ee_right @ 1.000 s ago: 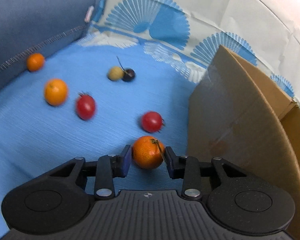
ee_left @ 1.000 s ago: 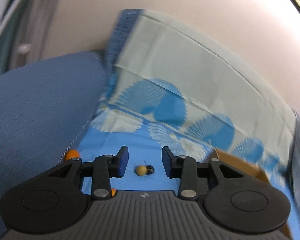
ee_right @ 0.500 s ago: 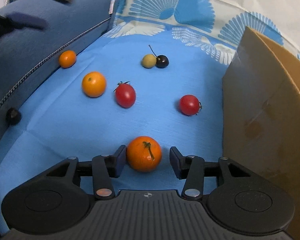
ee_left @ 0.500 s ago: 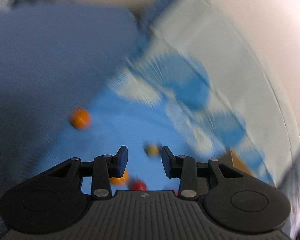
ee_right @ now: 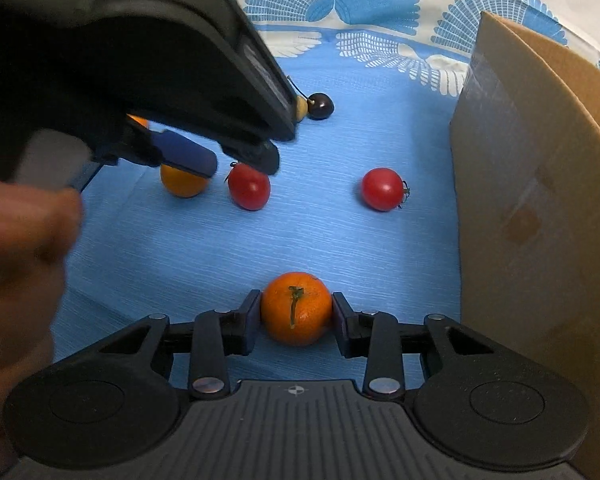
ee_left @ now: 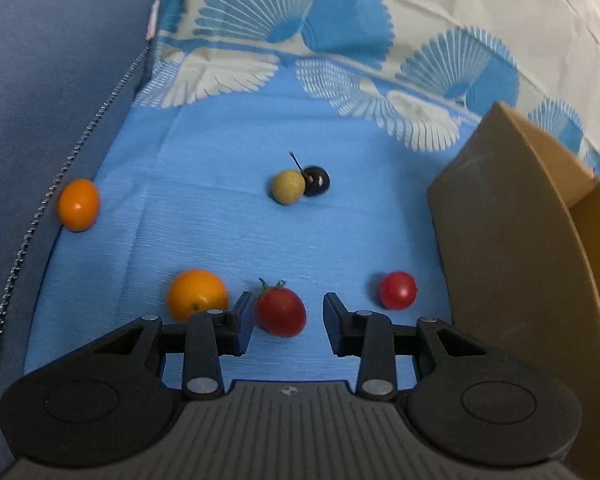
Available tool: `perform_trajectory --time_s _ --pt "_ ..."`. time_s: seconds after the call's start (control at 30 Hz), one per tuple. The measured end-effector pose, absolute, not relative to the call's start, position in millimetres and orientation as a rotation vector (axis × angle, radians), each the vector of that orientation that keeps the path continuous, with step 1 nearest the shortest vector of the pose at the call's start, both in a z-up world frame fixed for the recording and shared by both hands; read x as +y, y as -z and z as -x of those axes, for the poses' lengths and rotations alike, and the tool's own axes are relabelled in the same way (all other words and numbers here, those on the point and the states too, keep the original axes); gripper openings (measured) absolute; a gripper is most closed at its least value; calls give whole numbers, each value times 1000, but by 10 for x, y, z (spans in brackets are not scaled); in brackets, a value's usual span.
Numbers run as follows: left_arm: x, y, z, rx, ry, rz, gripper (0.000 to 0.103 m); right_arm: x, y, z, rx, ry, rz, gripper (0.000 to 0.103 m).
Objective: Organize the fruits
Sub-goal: 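Grasp a stemmed mandarin with the right tool while the left tool grasps a red tomato, then lift the mandarin and red tomato and carry them toward the box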
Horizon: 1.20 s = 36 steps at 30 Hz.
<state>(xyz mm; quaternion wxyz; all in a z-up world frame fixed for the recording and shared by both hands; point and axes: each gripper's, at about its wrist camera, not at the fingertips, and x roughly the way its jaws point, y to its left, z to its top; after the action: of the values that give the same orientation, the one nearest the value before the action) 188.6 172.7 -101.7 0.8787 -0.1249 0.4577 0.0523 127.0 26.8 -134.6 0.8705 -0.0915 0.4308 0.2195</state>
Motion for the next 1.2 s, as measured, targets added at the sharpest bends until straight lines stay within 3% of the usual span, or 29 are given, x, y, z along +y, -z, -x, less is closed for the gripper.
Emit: perform_trajectory --time_s 0.33,0.4,1.2 --pt "1610 1103 -2046 978 -121 164 40 242 1348 -1279 894 -457 176 38" --pt "1602 1128 -2070 986 -122 155 32 225 1338 -1284 896 -454 169 38" --pt "1459 1149 -2003 1001 -81 109 31 145 1355 -1316 915 -422 160 38"
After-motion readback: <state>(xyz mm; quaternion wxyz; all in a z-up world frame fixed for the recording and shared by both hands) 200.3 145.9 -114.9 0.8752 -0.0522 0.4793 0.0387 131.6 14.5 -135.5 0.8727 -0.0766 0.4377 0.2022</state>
